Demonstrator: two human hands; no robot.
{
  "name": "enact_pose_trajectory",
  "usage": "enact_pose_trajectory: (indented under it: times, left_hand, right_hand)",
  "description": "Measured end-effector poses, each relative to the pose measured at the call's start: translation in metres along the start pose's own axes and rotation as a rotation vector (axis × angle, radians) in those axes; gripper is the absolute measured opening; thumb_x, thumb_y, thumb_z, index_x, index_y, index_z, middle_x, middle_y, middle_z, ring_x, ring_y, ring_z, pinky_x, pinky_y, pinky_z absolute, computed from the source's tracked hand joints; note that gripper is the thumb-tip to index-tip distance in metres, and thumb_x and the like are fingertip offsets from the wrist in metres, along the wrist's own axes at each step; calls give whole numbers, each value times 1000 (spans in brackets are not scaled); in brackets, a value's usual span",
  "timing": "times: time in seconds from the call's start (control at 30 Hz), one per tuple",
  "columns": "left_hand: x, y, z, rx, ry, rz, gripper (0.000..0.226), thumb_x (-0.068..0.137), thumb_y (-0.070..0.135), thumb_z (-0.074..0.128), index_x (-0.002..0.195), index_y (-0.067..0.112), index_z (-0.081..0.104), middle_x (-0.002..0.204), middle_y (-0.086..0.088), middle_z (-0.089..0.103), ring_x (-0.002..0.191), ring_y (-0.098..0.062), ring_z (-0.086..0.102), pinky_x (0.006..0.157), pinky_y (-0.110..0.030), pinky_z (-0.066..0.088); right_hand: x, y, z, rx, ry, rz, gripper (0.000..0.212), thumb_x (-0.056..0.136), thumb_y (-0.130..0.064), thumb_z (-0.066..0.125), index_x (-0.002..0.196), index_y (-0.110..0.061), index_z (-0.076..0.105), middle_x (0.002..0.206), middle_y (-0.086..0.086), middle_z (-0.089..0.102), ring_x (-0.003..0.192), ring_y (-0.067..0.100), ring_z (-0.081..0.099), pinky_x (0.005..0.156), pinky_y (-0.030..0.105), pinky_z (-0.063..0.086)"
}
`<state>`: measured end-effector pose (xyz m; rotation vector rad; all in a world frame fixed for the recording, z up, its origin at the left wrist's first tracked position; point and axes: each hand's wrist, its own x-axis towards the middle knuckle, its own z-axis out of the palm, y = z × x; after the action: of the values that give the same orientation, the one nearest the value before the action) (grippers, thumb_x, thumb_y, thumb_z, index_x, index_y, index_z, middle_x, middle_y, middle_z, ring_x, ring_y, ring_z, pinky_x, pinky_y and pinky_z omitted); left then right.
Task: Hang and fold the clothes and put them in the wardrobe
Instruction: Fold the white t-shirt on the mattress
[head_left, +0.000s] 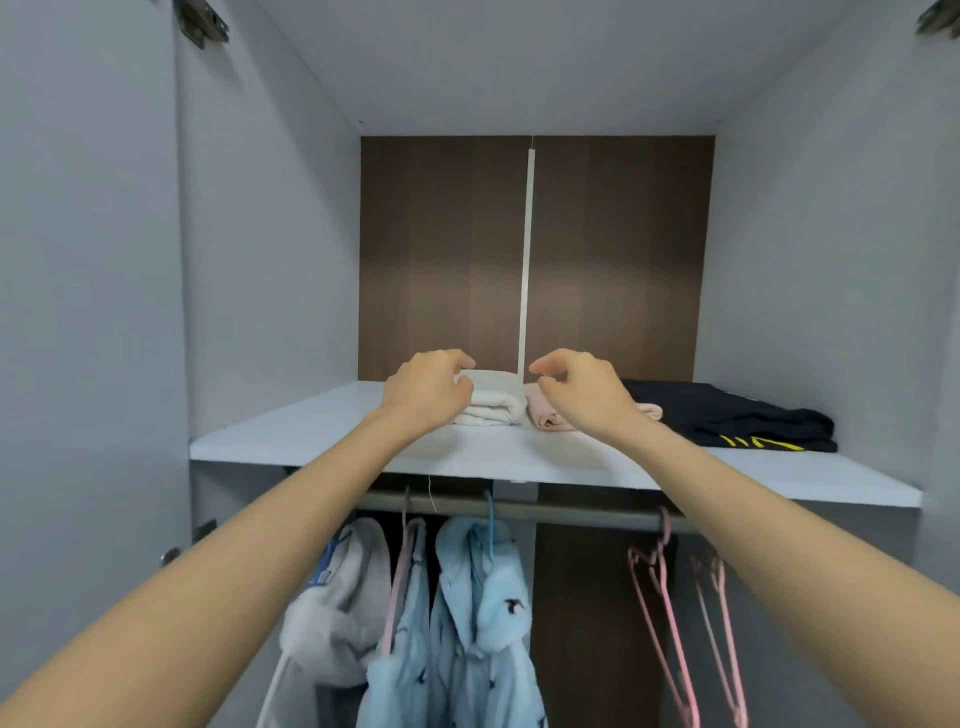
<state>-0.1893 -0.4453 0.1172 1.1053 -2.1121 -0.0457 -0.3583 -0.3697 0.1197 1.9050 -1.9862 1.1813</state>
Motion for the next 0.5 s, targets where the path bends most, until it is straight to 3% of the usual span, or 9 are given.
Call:
enact_pose_trajectory:
  times: [0.13, 0.37, 0.5]
  left_hand:
    - [-61, 38, -15, -48, 53, 25, 36, 94, 21, 44, 129, 24, 54, 128, 3, 59, 116, -20, 54, 92, -33, 44]
    - [-152, 98, -37, -143, 46, 4, 36, 94, 21, 45, 129, 26, 53, 128, 5, 59, 115, -16, 53, 93, -32, 44]
    - [-184, 127, -52, -224, 28, 23, 36, 96, 22, 45, 131, 25, 52, 128, 5, 58, 99, -11, 57, 74, -17, 40]
  right_hand:
    - [-58, -5, -27, 56, 52, -36, 29, 95, -18, 47, 120, -21, 61, 124, -3, 62, 109, 15, 57, 89, 31, 46]
    - [-151, -8, -72, 127, 48, 23, 28, 95, -18, 49, 121, -20, 60, 122, -1, 62, 104, 17, 57, 91, 35, 48]
    - [-188, -14, -98, 143, 81, 41, 26, 95, -18, 49, 118, -21, 61, 122, -4, 61, 86, 8, 54, 82, 30, 49]
